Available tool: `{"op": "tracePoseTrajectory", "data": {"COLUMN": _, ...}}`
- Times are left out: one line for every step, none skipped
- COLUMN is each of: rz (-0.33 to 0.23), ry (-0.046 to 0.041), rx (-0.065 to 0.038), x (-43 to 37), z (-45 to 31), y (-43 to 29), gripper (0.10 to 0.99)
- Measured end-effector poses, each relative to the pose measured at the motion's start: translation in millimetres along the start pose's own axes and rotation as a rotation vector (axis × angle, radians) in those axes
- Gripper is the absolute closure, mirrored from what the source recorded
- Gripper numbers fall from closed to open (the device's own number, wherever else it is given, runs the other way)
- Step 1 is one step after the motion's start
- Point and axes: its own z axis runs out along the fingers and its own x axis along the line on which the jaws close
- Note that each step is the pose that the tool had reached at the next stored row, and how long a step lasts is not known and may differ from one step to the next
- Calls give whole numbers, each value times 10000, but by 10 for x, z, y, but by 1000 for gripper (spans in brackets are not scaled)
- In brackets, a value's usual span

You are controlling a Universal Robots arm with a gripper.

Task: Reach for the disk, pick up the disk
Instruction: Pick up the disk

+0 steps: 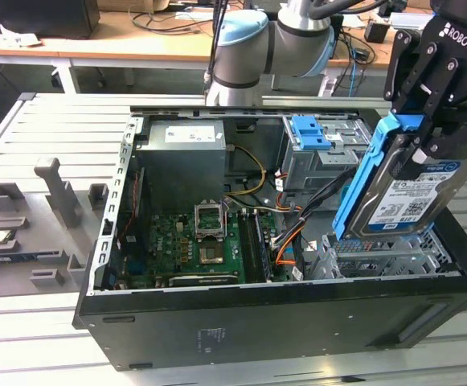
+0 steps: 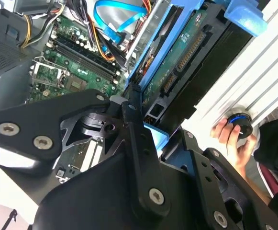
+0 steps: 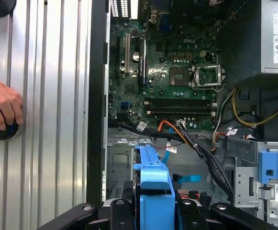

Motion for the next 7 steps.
{"op": "tracePoseTrajectory", "data": {"rz": 0, "ry": 0, "rx": 0, "x": -5, "z": 2, "y": -1, "gripper": 718}}
{"op": "tracePoseTrajectory", "data": {"rz": 0, "ry": 1, "rx": 0, "x": -5, "z": 2, "y": -1, "gripper": 718}}
{"op": "tracePoseTrajectory", "data": {"rz": -1, "ry": 2, "rx": 0, "x": -6, "z": 1, "y": -1, "gripper": 718}}
{"op": "tracePoseTrajectory", "data": {"rz": 0, "ry": 1, "rx": 0, "x": -6, "z": 1, "y": -1, "gripper": 718}}
{"op": "tracePoseTrajectory", "data": {"rz": 0, "ry": 1, "rx": 0, "x": -6, "z": 1, "y": -1, "gripper": 718}}
{"op": "tracePoseTrajectory", "data": {"rz": 0, "ry": 1, "rx": 0, "x": -6, "z": 2, "y": -1, "gripper": 718}}
{"op": "tracePoseTrajectory", "data": {"rz": 0, "ry": 1, "rx": 0, "x": -7, "z": 2, "y": -1, "gripper": 718}}
